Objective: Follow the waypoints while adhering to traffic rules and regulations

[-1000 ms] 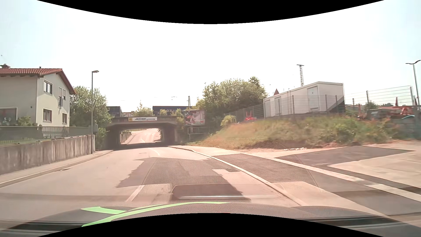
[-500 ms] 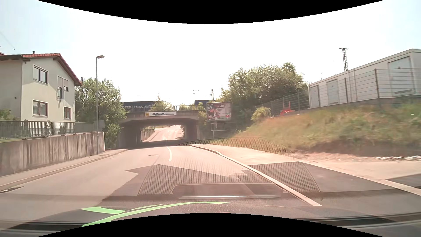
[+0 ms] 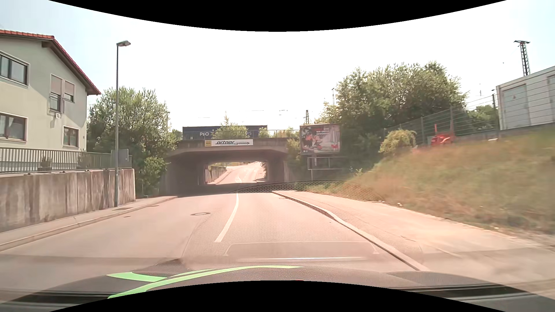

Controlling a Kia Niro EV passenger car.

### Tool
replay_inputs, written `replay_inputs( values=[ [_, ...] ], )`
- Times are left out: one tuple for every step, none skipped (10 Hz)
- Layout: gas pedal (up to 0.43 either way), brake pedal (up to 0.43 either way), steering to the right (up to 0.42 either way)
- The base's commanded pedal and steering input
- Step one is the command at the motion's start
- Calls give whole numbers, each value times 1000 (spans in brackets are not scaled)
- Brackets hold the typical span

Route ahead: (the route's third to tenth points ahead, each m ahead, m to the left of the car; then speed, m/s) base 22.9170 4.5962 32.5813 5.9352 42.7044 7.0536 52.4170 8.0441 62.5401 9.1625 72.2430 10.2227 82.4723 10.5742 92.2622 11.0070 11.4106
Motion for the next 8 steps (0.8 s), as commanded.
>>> replay_inputs(
  values=[
    [118,0,-60],
    [118,0,-54],
    [110,0,-52],
    [110,0,-49],
    [110,0,-48],
    [110,0,-45],
    [110,0,-39],
    [98,0,-35]
  ],
)
